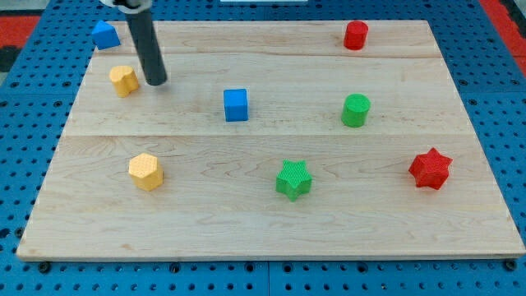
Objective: Push the hexagon into the heart
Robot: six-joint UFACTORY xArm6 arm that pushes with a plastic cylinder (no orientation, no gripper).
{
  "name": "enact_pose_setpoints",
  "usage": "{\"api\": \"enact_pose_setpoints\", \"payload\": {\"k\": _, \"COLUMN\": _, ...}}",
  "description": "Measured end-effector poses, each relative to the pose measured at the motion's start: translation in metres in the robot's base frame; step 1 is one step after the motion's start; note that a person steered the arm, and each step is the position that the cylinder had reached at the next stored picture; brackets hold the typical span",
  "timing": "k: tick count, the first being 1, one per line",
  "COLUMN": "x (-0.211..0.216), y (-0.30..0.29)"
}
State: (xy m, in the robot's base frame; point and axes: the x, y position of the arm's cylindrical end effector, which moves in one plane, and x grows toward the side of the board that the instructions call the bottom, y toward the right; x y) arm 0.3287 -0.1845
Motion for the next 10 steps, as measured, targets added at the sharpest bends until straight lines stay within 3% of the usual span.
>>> {"api": "enact_pose_setpoints", "payload": {"k": 1, "x": -0.002, "y": -0.022}}
{"api": "enact_pose_setpoints", "payload": {"k": 2, "x": 0.079, "y": 0.007}}
{"api": "enact_pose_setpoints", "payload": {"k": 3, "x": 0.147, "y": 0.091}}
{"api": "enact_pose_setpoints", "payload": {"k": 4, "x": 0.203, "y": 0.079}}
{"api": "enact_pose_setpoints", "payload": {"k": 5, "x": 0.182, "y": 0.014}}
{"api": "enact_pose_setpoints", "payload": {"k": 6, "x": 0.12, "y": -0.029}}
{"api": "enact_pose_setpoints", "payload": {"k": 8, "x": 0.166, "y": -0.03}}
{"api": "enact_pose_setpoints", "payload": {"k": 9, "x": 0.153, "y": -0.11}}
{"api": "enact_pose_setpoints", "payload": {"k": 10, "x": 0.121, "y": -0.11}}
